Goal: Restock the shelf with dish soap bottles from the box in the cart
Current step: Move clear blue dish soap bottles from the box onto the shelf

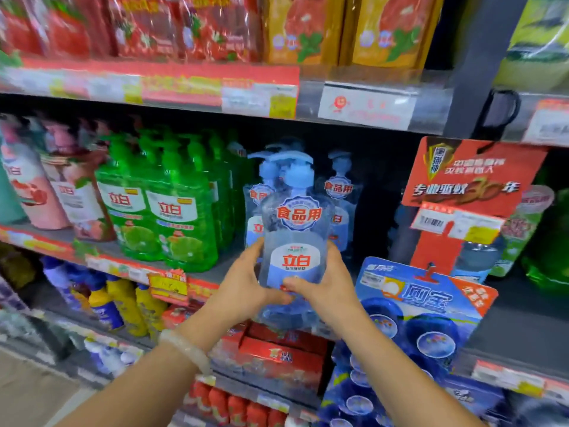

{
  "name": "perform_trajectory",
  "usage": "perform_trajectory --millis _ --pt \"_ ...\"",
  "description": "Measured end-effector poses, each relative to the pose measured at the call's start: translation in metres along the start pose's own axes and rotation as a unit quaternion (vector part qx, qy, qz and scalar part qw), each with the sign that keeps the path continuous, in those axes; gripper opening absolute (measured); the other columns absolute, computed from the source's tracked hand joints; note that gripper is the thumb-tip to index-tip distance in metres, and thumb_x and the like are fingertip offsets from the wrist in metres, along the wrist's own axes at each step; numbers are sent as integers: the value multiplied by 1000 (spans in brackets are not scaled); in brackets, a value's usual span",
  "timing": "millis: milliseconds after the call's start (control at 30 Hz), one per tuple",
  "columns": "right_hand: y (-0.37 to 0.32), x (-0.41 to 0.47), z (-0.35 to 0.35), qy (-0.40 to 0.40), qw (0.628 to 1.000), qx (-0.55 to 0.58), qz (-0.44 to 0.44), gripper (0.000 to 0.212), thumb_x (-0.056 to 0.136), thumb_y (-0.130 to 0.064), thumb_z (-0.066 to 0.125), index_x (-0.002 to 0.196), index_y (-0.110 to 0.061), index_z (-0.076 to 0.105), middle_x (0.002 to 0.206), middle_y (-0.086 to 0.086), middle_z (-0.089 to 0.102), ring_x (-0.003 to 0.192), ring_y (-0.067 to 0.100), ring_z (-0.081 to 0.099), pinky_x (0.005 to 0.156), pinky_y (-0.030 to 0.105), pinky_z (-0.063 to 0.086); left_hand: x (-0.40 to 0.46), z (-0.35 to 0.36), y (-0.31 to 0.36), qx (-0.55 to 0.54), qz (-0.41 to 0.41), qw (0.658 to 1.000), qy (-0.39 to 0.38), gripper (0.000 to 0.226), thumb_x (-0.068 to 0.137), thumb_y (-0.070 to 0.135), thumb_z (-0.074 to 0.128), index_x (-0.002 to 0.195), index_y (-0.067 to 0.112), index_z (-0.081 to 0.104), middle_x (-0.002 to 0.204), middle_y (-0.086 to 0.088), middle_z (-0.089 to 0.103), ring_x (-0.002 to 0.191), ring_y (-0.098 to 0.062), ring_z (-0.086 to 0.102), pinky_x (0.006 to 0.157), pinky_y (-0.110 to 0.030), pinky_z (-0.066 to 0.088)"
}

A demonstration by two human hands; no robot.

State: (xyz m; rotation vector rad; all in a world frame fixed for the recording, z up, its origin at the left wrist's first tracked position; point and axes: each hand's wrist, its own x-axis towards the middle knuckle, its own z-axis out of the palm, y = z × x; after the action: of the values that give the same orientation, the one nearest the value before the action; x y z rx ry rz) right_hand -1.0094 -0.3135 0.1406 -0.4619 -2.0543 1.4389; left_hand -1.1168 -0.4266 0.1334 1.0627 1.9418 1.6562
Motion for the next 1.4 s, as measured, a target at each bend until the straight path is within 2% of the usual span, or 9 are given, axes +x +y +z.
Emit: perform_trajectory --millis 267,533,667,733,867,1000,1200,1300,1400 --pt "17 23 -8 136 989 -12 55 79 65 9 72 127 -23 35 105 -11 58 94 5 60 70 5 47 64 22 -16 -2 45 994 -105 76 57 -10 81 112 29 47 103 14 66 89 9 64 70 -7 49" --pt "38 32 0 195 975 -47 97 83 72 7 70 139 -17 27 118 -1 51 102 11 53 67 1 44 72 37 -30 73 70 990 -101 79 70 3 77 136 21 37 113 16 57 100 1 57 72 5 38" --pt "48 36 6 222 967 -78 95 88 73 3 70 145 -12 21 129 6 47 116 19 50 85 17 45 67 42 -39 147 81 985 -39 61 77 14 72 133 15 46 121 3 62 108 -13 59 86 -14 43" --pt "53 34 10 227 965 -76 109 92 74 2 71 146 -13 17 132 11 46 122 25 48 93 30 48 67 43 -42 170 54 984 -19 50 77 20 72 123 14 53 112 -2 67 95 -16 62 74 -18 42" --pt "56 38 10 216 967 -59 119 91 75 0 72 146 -14 17 135 10 45 121 22 49 87 20 49 71 44 -47 196 40 980 14 36 77 34 71 100 11 56 85 -1 63 70 -14 52 56 -20 28" --pt "54 49 5 203 972 -36 115 90 74 5 70 145 -12 18 139 14 41 128 28 44 103 49 43 76 49 -48 185 50 981 27 33 80 26 70 106 9 57 91 -6 65 80 -21 60 63 -24 37" --pt "58 51 1 192 974 -32 116 90 76 5 70 146 -13 16 141 12 39 129 26 42 105 46 42 68 43 -56 200 73 976 34 32 85 15 65 116 7 61 109 -8 69 102 -24 64 85 -28 47" --pt "62 50 1 191 974 -38 120 90 78 -1 70 147 -14 14 143 10 38 130 25 41 107 45 40 61 20 -64 168 44 978 113 25 74 20 77 95 17 63 90 -1 67 87 -22 65 77 -28 48" --pt "66 48 5 192 971 -45 137 105 71 -6 79 148 -18 8 146 7 34 133 23 37 109 43 38 67 -10 -73 145 4 962 230 58 56 20 89 101 12 53 100 -7 53 98 -30 54 83 -37 45"
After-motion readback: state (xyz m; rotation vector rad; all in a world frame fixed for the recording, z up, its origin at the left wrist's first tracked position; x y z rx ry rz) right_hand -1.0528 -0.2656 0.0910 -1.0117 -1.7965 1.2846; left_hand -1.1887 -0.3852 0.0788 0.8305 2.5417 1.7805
